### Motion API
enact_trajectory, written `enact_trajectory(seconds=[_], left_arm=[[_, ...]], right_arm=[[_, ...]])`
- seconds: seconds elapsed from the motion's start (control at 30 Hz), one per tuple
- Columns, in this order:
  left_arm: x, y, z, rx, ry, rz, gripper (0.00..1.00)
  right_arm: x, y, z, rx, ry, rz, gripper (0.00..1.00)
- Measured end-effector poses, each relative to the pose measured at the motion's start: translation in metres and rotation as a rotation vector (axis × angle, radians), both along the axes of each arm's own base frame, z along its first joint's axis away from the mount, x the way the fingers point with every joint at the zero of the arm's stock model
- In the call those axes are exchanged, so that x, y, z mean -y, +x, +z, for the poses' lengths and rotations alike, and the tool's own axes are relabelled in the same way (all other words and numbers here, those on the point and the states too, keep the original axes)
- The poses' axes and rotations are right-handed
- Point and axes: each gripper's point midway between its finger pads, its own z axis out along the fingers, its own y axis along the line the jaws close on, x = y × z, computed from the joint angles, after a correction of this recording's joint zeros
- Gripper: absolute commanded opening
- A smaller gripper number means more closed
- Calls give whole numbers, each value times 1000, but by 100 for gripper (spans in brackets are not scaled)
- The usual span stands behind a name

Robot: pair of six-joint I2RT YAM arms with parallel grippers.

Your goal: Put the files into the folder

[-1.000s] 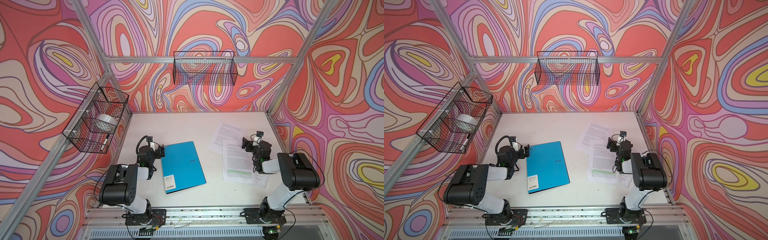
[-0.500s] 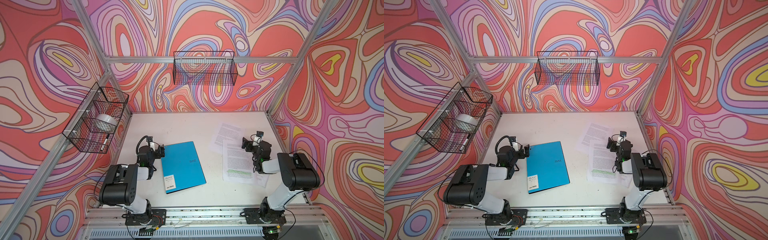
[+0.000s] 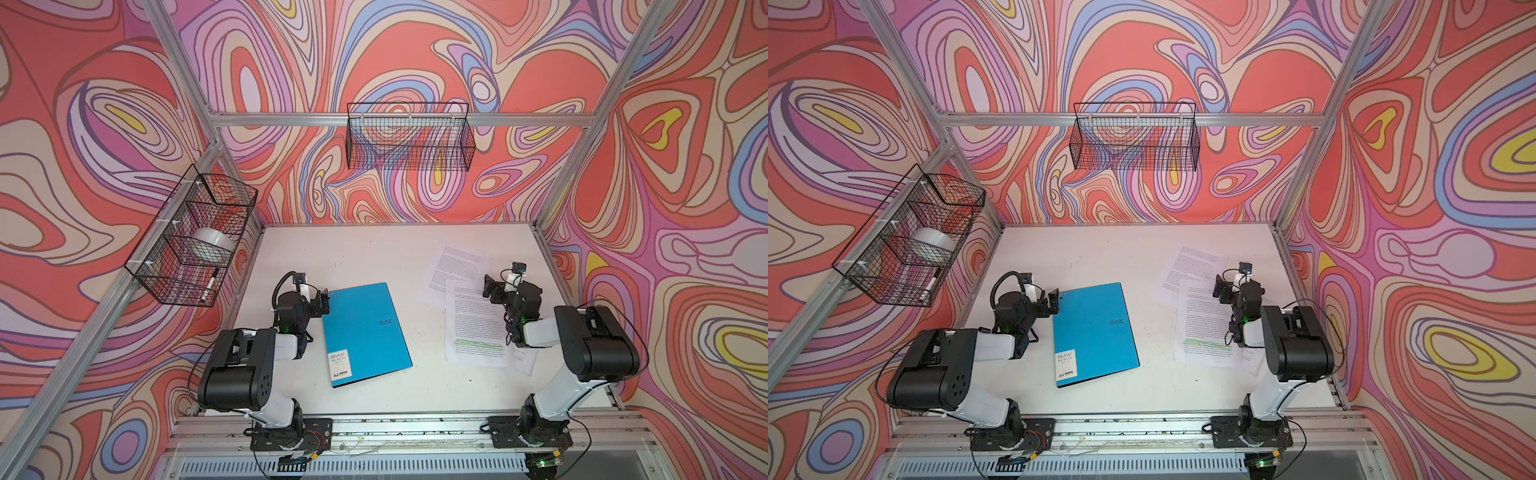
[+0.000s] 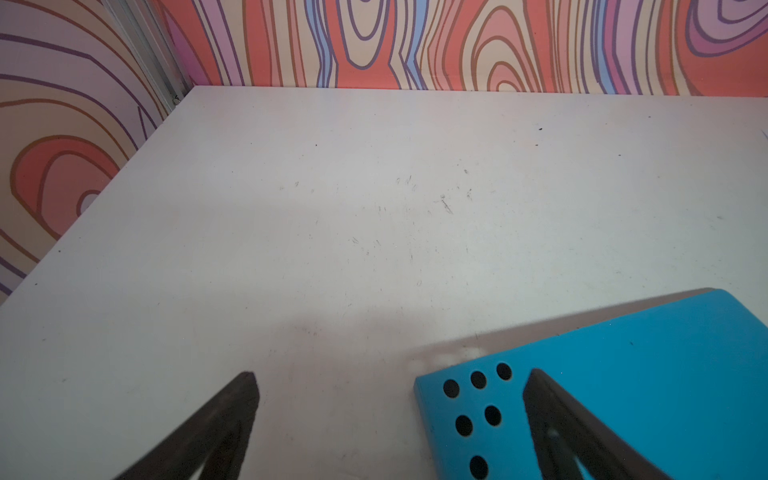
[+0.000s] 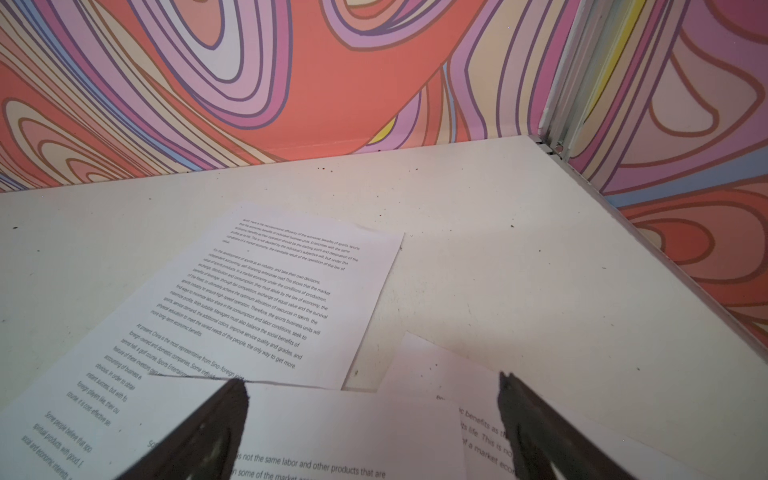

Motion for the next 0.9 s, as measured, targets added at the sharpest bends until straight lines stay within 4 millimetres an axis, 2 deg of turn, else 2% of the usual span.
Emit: enact_trajectory(seconds=[0.1,0.17,0.23,0.33,0.4,0.5,0.6,0.67,0.77,0.9], left_arm=[[0,0,0,0,0,0,100],[0,0,0,-3,0,0,100],[0,0,-2,-16,0,1,100],[-1,3,4,-46,1,2,100],[0,11,24,-46,3,-1,100],[2,29,75,-30,12,-20,100],[9,41,131,-46,25,-54,100],[16,40,159,-85,24,-72,100],[32,24,180,-197,-2,-105,100],[54,-10,177,-377,-67,-138,100]], right_arm=[[2,-2,-2,-22,-2,-10,99],[3,-3,4,-33,-3,-17,98],[5,-1,19,-29,-4,-29,98],[8,7,54,-11,25,-53,98],[7,11,81,13,56,-55,98],[-3,13,118,23,138,-30,98],[-16,11,139,-3,236,19,99],[-30,4,145,-24,291,82,99],[-55,-14,153,-38,390,208,98],[-79,-31,153,-111,501,310,99]])
